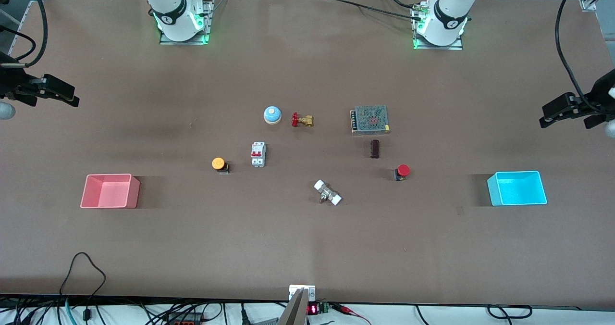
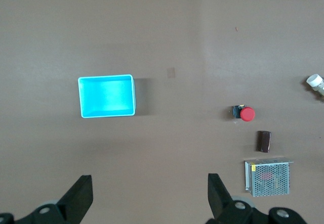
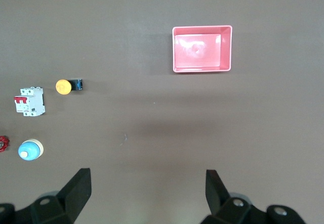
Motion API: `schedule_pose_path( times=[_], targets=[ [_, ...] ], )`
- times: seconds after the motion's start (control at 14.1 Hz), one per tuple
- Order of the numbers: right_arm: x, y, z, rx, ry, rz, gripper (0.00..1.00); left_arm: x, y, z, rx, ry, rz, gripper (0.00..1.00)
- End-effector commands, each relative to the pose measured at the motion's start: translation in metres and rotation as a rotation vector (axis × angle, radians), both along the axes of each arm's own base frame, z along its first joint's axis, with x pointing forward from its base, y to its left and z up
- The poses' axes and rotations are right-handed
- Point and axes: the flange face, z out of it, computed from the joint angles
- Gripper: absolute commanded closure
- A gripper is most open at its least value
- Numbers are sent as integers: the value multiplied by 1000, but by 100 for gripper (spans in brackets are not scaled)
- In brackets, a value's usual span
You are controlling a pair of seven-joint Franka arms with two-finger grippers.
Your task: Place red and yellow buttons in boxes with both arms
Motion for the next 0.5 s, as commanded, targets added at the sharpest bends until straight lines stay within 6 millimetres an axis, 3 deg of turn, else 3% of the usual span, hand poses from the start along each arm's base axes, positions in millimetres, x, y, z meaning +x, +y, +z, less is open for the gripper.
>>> schedule_pose_path(
  times=[0.0,0.28,0.43],
  targets=[
    [14,5,-26,24,28,18,0,7,-29,-37,4,63,24,0],
    [52,39,-85,18,11,60,0,29,-80,-95,-8,53,101,0],
    [64,82,-130,43,57,100,0,32,-99,-124,-15,37,119,0]
  ],
)
